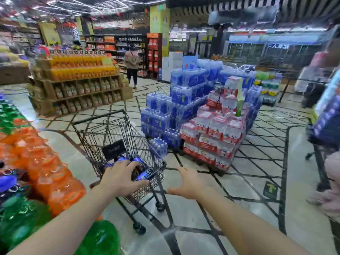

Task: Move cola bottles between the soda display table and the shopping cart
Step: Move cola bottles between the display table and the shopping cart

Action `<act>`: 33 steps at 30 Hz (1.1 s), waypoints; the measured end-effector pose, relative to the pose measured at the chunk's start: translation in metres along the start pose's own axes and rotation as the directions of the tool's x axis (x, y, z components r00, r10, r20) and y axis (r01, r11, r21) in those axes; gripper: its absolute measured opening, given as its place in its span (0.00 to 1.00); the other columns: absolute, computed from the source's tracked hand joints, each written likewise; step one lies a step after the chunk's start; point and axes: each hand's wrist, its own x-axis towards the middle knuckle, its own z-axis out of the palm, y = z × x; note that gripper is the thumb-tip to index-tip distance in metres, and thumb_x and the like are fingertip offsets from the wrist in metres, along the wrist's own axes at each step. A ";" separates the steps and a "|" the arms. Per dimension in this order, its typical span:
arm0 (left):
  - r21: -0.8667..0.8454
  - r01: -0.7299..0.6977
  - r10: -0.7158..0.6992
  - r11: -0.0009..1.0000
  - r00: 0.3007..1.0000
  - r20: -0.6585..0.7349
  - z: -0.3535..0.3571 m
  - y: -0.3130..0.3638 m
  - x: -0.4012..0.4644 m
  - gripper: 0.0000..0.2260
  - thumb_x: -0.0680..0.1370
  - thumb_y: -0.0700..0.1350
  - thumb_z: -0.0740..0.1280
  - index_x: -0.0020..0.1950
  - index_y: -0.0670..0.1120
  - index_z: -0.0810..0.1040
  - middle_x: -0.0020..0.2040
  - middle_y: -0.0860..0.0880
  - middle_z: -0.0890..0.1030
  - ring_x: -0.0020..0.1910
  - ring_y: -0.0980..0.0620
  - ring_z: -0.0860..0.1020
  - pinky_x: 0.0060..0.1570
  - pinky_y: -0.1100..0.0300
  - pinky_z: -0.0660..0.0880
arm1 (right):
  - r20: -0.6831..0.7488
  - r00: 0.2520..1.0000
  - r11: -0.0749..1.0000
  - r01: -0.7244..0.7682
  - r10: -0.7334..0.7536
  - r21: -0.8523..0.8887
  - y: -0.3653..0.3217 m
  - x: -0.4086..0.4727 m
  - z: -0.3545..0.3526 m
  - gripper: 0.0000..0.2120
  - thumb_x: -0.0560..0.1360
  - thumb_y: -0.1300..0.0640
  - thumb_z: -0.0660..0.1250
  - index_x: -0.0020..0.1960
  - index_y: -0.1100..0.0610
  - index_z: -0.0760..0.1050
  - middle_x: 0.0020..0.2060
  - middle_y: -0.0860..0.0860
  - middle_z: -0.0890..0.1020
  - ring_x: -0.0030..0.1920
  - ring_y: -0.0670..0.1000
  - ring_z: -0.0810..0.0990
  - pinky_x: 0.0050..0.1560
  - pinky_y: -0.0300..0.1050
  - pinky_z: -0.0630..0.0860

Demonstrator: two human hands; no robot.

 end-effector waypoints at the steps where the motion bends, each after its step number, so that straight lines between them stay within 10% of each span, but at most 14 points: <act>1: 0.007 0.004 -0.004 1.000 1.000 0.010 0.000 -0.001 0.014 0.47 0.69 0.83 0.55 0.82 0.58 0.62 0.77 0.50 0.70 0.77 0.45 0.67 0.71 0.44 0.71 | 0.004 1.000 1.000 0.008 -0.008 -0.006 0.003 0.015 -0.002 0.53 0.69 0.26 0.70 0.82 0.53 0.56 0.78 0.53 0.65 0.77 0.57 0.64 0.73 0.58 0.69; 6: 0.009 0.055 -0.055 0.998 0.998 0.023 0.010 -0.001 0.083 0.54 0.60 0.84 0.46 0.80 0.58 0.65 0.71 0.51 0.74 0.71 0.46 0.73 0.68 0.46 0.73 | 0.030 0.998 0.998 0.056 -0.055 -0.017 0.023 0.090 -0.008 0.53 0.68 0.26 0.70 0.82 0.53 0.57 0.77 0.55 0.67 0.77 0.57 0.64 0.73 0.58 0.69; 20: -0.045 0.383 -0.379 0.923 0.922 0.083 0.029 0.036 0.231 0.44 0.74 0.78 0.59 0.83 0.56 0.61 0.79 0.47 0.68 0.76 0.45 0.69 0.71 0.47 0.71 | 0.204 0.927 0.949 0.312 -0.313 0.039 0.095 0.302 -0.048 0.48 0.71 0.32 0.73 0.82 0.53 0.58 0.78 0.53 0.66 0.75 0.56 0.69 0.73 0.57 0.70; 26: -0.053 0.532 -0.524 0.845 0.844 0.115 0.043 0.028 0.259 0.43 0.74 0.78 0.60 0.83 0.56 0.61 0.76 0.48 0.69 0.74 0.45 0.70 0.67 0.48 0.73 | 0.262 0.890 0.922 0.388 -0.374 -0.004 0.089 0.377 -0.035 0.56 0.58 0.20 0.65 0.78 0.49 0.65 0.69 0.53 0.76 0.64 0.56 0.78 0.63 0.56 0.78; 33: -0.073 0.604 -0.587 0.794 0.792 0.168 0.066 -0.028 0.301 0.43 0.73 0.79 0.59 0.82 0.57 0.62 0.77 0.49 0.69 0.75 0.45 0.70 0.70 0.46 0.70 | 0.336 0.848 0.886 0.458 -0.410 -0.075 0.054 0.447 -0.012 0.52 0.67 0.24 0.67 0.81 0.53 0.60 0.77 0.55 0.69 0.75 0.58 0.67 0.74 0.59 0.69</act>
